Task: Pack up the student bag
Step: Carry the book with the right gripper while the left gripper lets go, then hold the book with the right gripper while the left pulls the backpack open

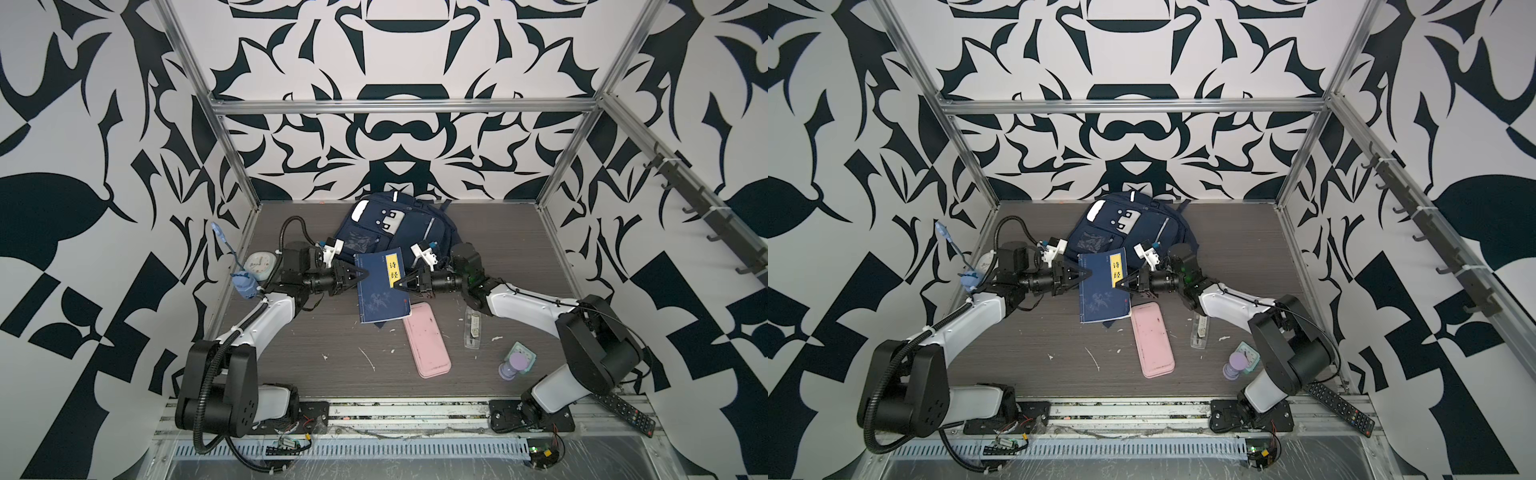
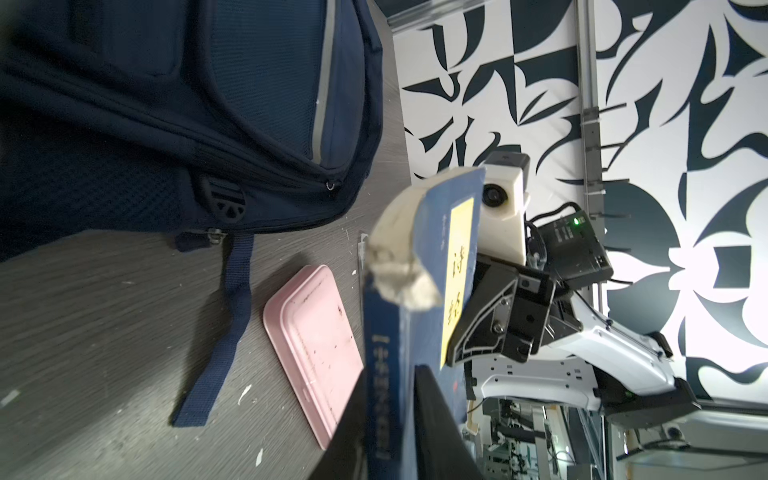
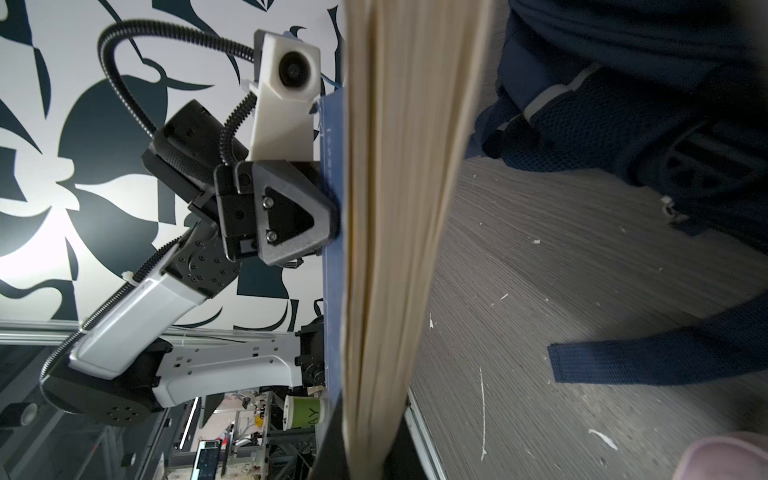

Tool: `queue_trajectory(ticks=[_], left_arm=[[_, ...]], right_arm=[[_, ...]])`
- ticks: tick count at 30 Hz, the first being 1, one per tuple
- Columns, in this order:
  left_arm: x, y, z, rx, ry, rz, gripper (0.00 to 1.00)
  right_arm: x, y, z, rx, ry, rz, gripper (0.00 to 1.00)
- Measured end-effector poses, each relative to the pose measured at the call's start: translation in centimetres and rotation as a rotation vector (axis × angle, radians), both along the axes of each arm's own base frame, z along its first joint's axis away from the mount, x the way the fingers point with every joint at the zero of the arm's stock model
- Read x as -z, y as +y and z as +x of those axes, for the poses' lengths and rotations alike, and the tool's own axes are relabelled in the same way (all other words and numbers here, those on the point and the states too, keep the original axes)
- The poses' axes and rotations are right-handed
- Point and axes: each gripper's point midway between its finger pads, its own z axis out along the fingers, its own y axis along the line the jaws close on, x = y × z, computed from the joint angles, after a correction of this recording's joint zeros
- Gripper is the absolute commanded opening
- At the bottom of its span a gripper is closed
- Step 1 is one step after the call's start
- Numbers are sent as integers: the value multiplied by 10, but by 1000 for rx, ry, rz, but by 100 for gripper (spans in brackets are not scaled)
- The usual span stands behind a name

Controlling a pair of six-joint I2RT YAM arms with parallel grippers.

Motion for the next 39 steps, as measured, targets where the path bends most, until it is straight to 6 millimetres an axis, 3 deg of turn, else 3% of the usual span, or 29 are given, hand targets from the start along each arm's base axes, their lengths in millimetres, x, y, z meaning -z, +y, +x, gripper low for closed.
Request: queue_trajectory(ticks=[2,5,10,16,20,25,34,39], left_arm=[[0,1,2,-9,0,7,57],[-3,2,6,-20,-10,27,68],[-17,6,18,-45,-56,85,70],[-26,2,32,-75,-118,189,75],[-23,-27,39,-34,-154,281,76],[-10,-70,49,27,-201,434,76],[22,-145,73,130,-352,757,74],[54,-179,84,197,-435,941,74]], right_arm=[[1,-1,-1,1,6,-11,0],[1,-5,-2,15,7,-30,0],[-12,-31,12,100,-14,-48,0],[-19,-96,47,326,-27,-138,0],[-20,-140,64,475,-13,-207,0],[-18,-184,65,615,-18,-316,0],[-14,-228,54,739,-41,-483,0],[-8,-250,49,790,-20,-543,0]])
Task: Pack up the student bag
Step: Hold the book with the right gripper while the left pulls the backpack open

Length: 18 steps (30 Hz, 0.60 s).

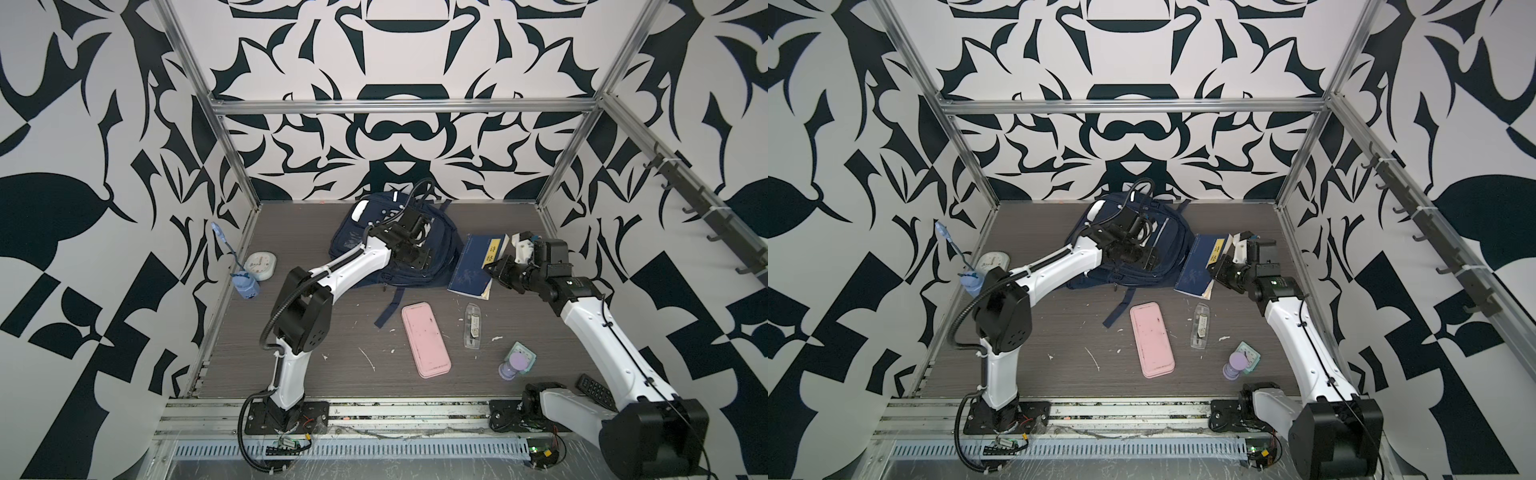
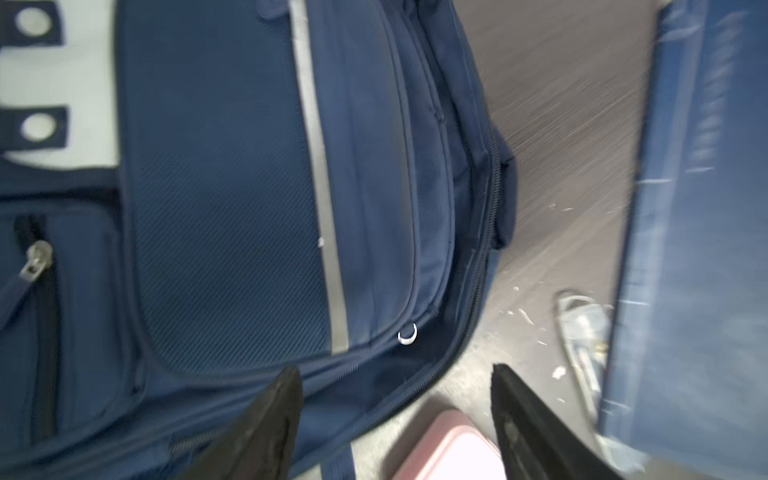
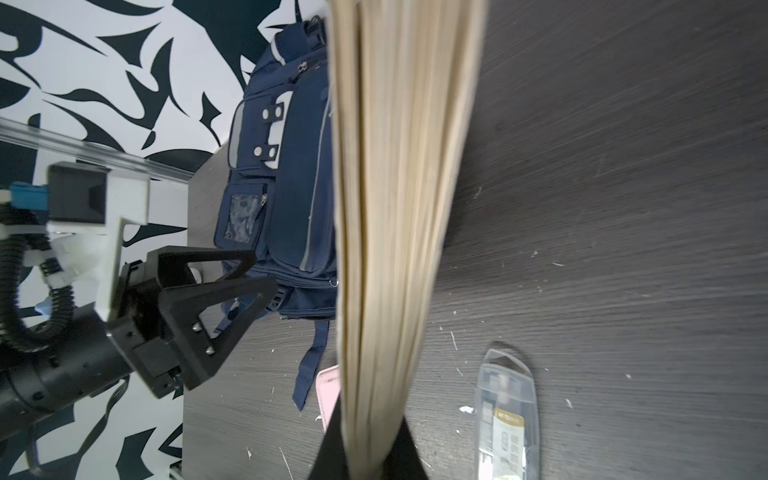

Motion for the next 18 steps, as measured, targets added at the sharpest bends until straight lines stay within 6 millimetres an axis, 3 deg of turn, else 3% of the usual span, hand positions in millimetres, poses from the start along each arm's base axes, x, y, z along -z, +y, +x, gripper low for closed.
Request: queue_trajectory(ticks=[5,9,14,18], left_arm=[[33,-11,3,36,-28,150,72],[44,-10,16,38,-55,227,66],[49,-12,27,47,-76,277,30],[45,-13,24,71,-90,300,12]], right_arm=[[-2,-8,-5,16,-3,-14,0],[-3,-8,-8,14,1,-13,0],[-2,-7,-10,12,10,-12,0],[-3,-7,-11,10,6,-10,0]])
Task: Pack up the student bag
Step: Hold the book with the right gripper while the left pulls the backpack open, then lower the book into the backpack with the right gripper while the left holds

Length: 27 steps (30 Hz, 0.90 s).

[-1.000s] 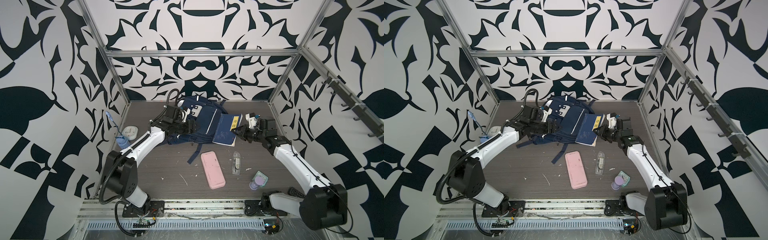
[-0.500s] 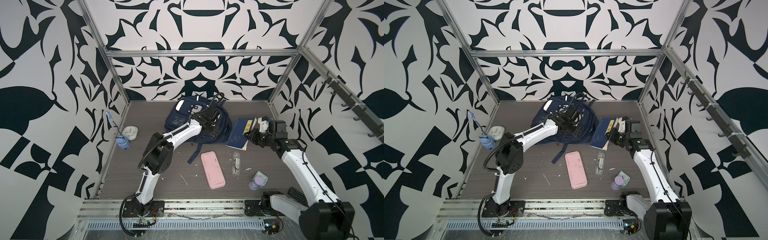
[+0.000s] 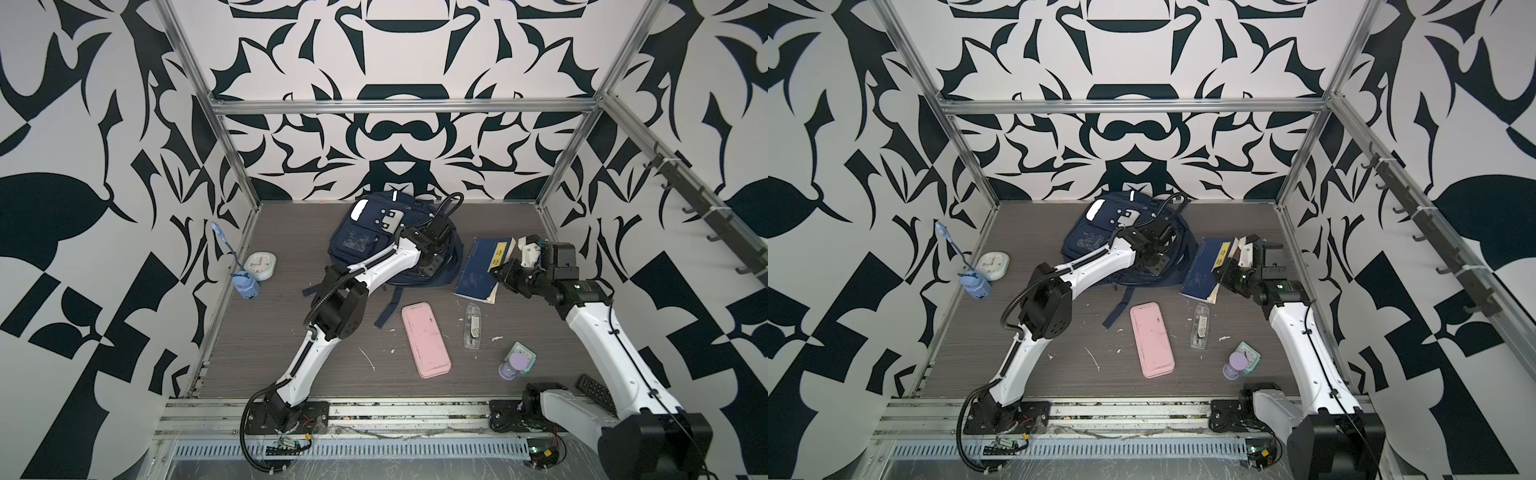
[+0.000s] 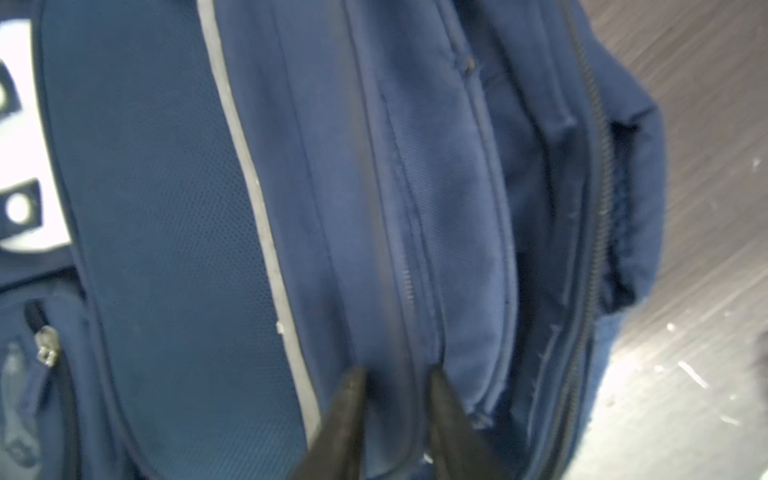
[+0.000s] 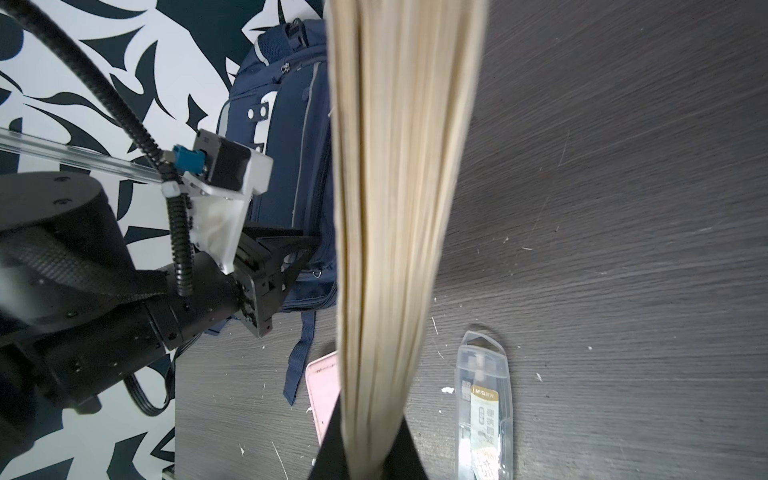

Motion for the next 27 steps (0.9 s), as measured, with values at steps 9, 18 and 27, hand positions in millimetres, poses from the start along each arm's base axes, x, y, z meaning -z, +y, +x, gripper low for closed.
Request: queue_trajectory(ticks=[9,18,27], left_arm=[[-14,3,0,16,-7,5,0],[-100,30,8,-47,-35,-172,0],[-174,69,17,-140,-12,-437,0]], right_arm=[[-5,5,1,-22,-16,27,0],[-2,13,5,-52,-31,73,0],[11,23,31,-53,-14,170,0]])
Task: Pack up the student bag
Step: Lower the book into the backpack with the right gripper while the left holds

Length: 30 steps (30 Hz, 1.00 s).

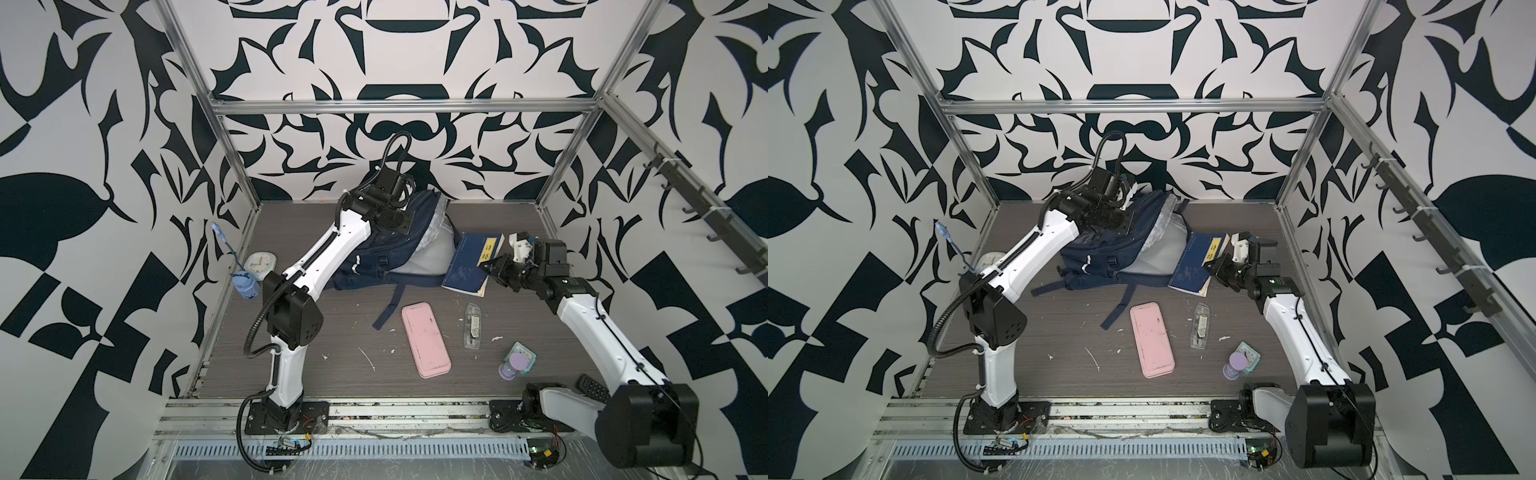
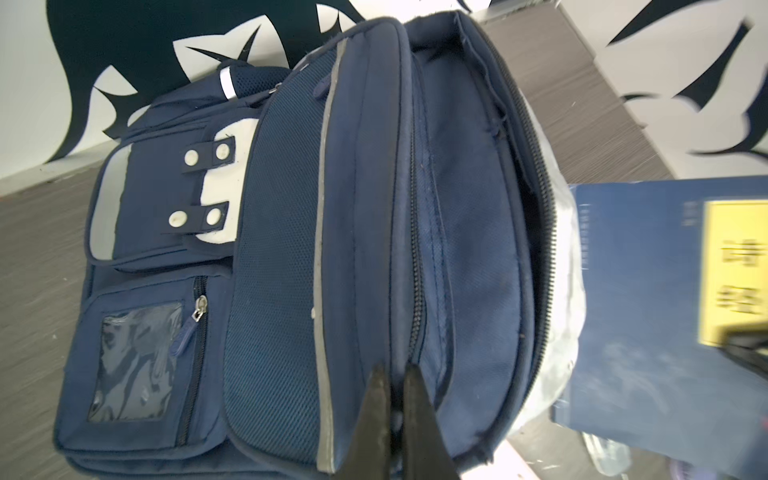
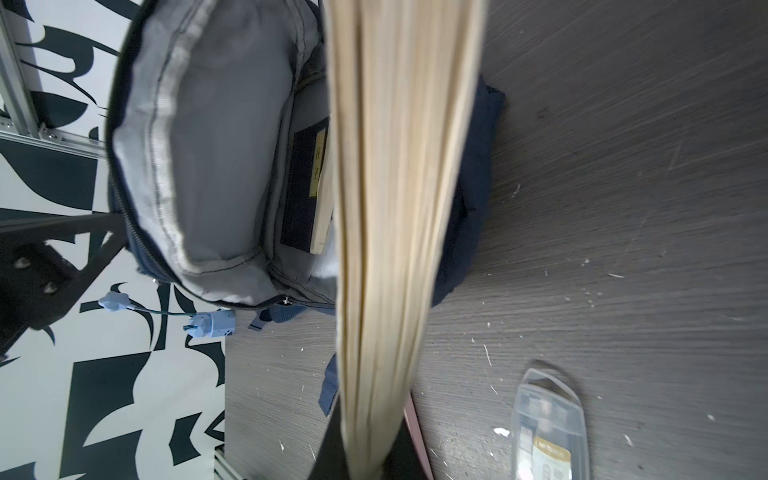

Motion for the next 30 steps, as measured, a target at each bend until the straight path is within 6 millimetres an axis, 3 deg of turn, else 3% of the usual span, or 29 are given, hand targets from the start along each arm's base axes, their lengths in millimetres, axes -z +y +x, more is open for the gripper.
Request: queue_trajectory(ticks=[10,30], left_arm=[[9,-1,-11,3,119,-130,0],[-3,8,-14,-18,175,-232,0]], right_arm=[[30,19,47,12,31,130,0],[77,183,155,-188,53,293,0]])
